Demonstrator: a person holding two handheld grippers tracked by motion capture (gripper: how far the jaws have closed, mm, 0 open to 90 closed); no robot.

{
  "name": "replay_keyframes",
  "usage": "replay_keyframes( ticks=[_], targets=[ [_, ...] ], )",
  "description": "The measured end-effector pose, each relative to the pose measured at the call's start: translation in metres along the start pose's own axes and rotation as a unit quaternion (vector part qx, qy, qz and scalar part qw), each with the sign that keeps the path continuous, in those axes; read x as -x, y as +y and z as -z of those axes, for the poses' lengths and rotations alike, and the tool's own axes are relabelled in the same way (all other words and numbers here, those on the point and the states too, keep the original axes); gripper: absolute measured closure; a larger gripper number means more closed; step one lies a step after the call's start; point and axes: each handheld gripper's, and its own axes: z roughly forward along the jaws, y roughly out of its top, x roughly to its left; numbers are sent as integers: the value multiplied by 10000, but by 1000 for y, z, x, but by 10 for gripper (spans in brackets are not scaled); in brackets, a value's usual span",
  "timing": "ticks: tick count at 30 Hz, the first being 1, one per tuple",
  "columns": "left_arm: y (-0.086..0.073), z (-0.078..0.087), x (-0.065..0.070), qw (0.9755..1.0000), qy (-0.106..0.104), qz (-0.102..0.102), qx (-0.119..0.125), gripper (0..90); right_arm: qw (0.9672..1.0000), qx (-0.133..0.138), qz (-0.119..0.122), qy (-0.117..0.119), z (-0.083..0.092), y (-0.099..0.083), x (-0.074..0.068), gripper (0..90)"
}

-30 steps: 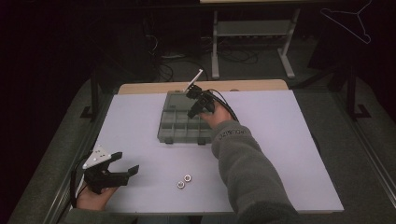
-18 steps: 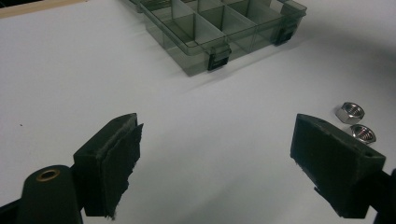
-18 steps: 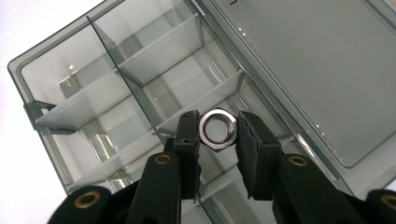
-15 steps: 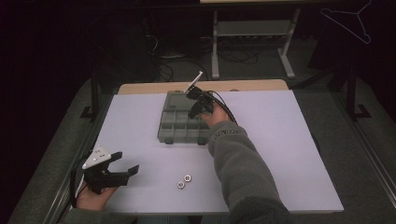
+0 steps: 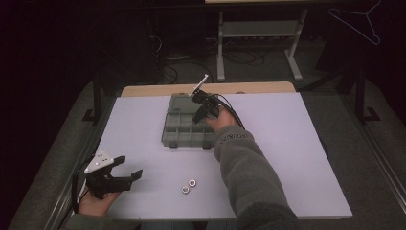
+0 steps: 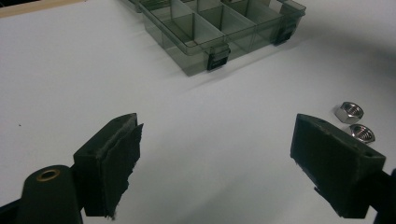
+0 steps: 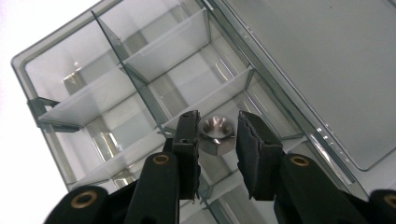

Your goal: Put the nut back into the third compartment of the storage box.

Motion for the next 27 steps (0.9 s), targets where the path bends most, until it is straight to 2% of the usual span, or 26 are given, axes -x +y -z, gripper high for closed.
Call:
replay_keyframes(
  ticks=[4, 5, 13, 14, 22, 24, 25, 27],
  targets=[
    [0, 0, 0, 10000, 2, -2, 1, 152, 9999, 79, 80, -23, 5, 0, -3, 660],
    [0, 1, 0, 10000, 6, -8, -24, 152, 9998, 164, 95, 29, 9, -1, -5, 656],
    [0, 0, 1, 10000, 18, -2, -15, 152, 9991, 268, 291, 167, 23, -9, -19, 631],
    [0, 0, 1, 10000, 20, 5, -12, 152, 9988, 278, 362, 202, 27, -13, -24, 623],
    [0, 0, 2, 10000, 16, 14, -37, 152, 9970, 412, 553, 362, 44, -31, -38, 595],
    [0, 0, 2, 10000, 15, -15, -56, 152, 9961, 439, 616, 444, 51, -41, -47, 587],
    [0, 0, 1, 9999, 29, -63, -95, 152, 9961, 439, 616, 444, 51, -41, -47, 587],
    [0, -1, 2, 10000, 30, 22, -17, 152, 9951, 433, 758, 474, 57, -52, -58, 577]
  ],
)
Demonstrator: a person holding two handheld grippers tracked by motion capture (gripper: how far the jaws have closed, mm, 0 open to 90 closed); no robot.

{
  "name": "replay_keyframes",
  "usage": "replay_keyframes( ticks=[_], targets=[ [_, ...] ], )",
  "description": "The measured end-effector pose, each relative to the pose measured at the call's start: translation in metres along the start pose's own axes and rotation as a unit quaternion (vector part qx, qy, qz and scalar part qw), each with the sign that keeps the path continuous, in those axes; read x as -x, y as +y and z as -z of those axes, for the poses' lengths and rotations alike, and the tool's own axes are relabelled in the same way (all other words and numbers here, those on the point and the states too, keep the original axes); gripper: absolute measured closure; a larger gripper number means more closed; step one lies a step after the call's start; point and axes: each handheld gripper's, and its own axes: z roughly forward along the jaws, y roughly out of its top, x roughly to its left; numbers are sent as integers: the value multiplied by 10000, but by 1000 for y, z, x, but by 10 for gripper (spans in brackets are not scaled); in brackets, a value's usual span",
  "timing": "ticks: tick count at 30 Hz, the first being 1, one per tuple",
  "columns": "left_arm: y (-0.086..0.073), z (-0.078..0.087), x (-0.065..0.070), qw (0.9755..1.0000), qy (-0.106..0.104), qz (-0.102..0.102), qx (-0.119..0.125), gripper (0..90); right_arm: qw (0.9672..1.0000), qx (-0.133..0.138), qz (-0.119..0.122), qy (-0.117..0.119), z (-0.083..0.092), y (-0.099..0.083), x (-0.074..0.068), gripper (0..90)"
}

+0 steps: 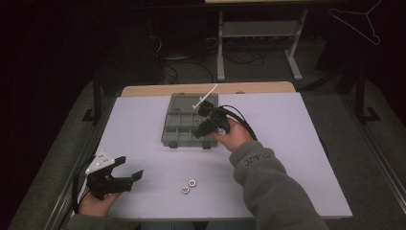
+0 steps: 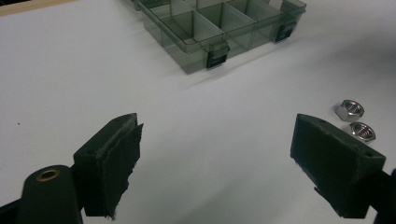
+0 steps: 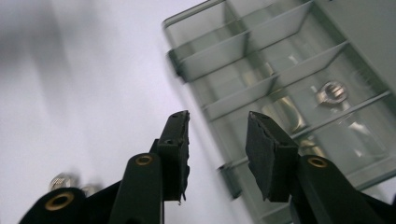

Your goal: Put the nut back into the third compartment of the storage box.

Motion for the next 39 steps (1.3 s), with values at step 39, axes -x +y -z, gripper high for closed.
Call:
replay_keyframes(
  ticks=[39],
  targets=[
    [0, 1, -1, 10000, 20, -29, -26, 152, 9911, -784, 1010, 372, -57, -65, -105, 614]
  ],
)
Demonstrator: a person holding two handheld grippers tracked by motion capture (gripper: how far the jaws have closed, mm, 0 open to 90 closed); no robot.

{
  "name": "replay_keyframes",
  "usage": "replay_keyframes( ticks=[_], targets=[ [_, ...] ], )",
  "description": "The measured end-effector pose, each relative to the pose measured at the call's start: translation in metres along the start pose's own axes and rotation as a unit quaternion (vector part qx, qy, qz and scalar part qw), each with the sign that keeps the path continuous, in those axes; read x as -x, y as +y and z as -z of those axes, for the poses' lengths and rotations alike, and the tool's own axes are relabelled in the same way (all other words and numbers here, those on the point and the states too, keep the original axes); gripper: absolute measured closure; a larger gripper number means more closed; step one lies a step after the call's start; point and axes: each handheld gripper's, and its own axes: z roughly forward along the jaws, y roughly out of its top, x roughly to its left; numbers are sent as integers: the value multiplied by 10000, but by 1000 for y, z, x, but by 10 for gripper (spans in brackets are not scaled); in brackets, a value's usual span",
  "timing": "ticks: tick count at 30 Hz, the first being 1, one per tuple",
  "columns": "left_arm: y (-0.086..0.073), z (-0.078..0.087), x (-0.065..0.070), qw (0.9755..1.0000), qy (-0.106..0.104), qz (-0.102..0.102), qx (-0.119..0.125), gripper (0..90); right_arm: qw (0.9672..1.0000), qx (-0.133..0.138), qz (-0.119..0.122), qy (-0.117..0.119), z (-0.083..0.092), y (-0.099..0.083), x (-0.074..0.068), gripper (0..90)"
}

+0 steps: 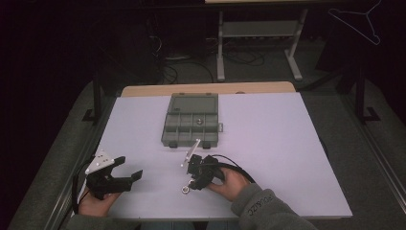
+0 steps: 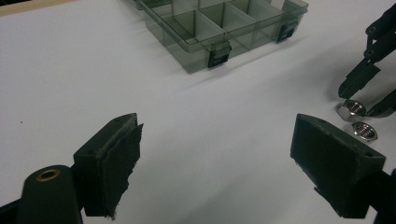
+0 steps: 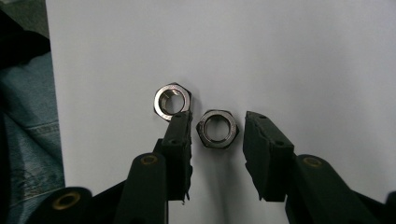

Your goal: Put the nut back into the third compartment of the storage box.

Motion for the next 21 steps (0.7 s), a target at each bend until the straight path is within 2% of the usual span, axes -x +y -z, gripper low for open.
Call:
replay_keyframes(
  ticks=[8, 21],
  targets=[
    [0, 0, 0, 10000, -1, 3, -16, 152, 9997, -131, 182, -137, -5, 1, -4, 655],
    [0, 0, 0, 10000, -2, 7, 1, 152, 9995, -172, 216, -158, -4, 1, -4, 691]
  ],
)
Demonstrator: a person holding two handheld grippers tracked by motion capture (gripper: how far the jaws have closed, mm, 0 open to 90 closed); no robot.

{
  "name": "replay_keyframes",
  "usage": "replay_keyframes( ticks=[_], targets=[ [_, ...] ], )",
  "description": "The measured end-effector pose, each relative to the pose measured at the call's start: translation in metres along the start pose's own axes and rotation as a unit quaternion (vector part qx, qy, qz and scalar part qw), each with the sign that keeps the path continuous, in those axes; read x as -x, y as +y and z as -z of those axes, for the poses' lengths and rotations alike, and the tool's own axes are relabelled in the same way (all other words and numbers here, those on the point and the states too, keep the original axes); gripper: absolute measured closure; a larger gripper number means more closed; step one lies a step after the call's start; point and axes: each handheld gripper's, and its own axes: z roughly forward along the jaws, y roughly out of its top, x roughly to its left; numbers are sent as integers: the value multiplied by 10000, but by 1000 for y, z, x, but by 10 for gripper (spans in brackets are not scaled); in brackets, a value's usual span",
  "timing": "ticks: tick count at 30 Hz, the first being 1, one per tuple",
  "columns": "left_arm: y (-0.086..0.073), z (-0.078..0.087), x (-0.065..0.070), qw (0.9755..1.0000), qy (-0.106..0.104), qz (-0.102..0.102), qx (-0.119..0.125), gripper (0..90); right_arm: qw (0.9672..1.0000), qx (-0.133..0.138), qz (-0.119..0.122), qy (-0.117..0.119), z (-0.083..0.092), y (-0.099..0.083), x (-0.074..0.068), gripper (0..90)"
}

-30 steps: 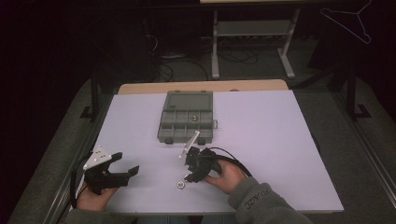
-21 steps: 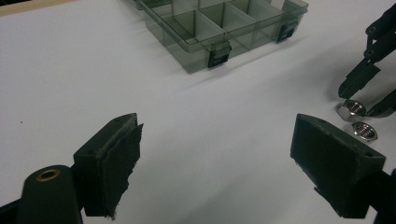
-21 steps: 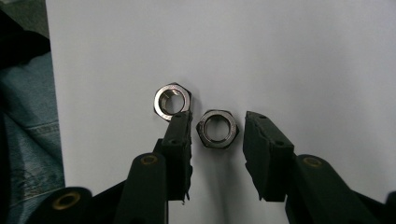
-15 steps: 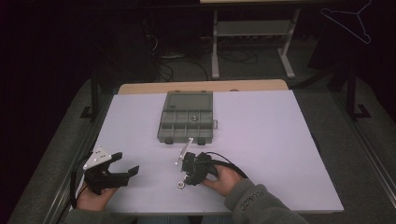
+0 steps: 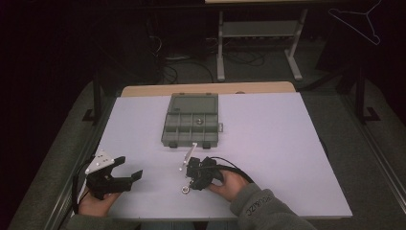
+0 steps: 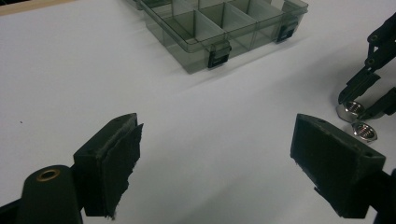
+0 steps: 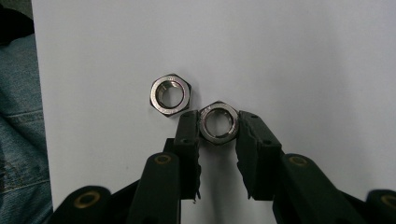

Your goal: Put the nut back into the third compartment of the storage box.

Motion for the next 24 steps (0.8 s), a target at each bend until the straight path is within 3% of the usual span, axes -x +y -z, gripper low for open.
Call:
replay_keyframes(
  ticks=[13, 16, 18, 19, 20, 24],
  targets=[
    [0, 0, 0, 10000, 1, -4, 8, 152, 9997, 73, -144, 174, 9, 1, 9, 692],
    [0, 0, 0, 10000, 4, -11, 9, 152, 9994, 192, -239, 185, 20, 5, 19, 693],
    [0, 0, 0, 10000, 10, 4, 0, 152, 9986, 346, -373, 117, 34, 10, 36, 693],
    [0, 1, 0, 10000, 10, -10, 3, 152, 9986, 346, -373, 117, 34, 10, 36, 693],
    [0, 1, 0, 10000, 11, -10, 0, 152, 9977, 434, -497, 131, 41, 12, 47, 693],
    [0, 1, 0, 10000, 6, -7, 3, 152, 9970, 471, -607, 80, 49, 18, 62, 692]
  ],
)
